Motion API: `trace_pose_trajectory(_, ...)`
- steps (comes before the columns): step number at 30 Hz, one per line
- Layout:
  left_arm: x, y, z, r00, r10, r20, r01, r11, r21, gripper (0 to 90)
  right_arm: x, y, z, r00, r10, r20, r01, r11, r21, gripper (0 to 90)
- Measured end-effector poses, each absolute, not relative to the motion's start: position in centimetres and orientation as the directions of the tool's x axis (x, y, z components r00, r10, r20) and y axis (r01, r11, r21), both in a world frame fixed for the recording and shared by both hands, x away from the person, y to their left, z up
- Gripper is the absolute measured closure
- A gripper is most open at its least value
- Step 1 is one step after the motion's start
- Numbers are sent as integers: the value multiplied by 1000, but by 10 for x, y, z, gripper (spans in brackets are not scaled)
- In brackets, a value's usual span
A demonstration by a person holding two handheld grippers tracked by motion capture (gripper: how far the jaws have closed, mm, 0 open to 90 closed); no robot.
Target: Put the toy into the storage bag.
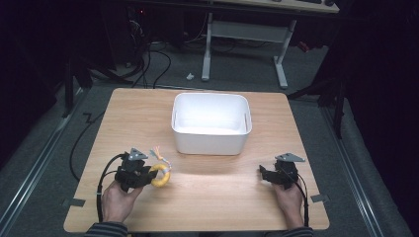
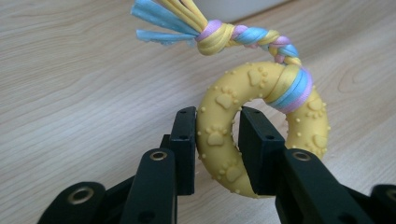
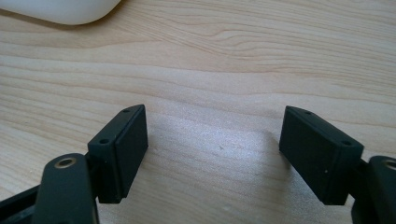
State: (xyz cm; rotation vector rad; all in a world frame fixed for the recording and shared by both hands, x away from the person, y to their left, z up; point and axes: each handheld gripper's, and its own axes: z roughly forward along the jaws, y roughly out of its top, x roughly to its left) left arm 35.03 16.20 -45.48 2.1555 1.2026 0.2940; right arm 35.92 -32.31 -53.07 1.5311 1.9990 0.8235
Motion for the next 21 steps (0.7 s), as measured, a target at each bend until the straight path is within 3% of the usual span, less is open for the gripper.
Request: trace_pose_trajectory(21,358,180,-423,523,839,-148,696,-321,642,681,359,-323,-531,-253,967,-19,673,190,715,238)
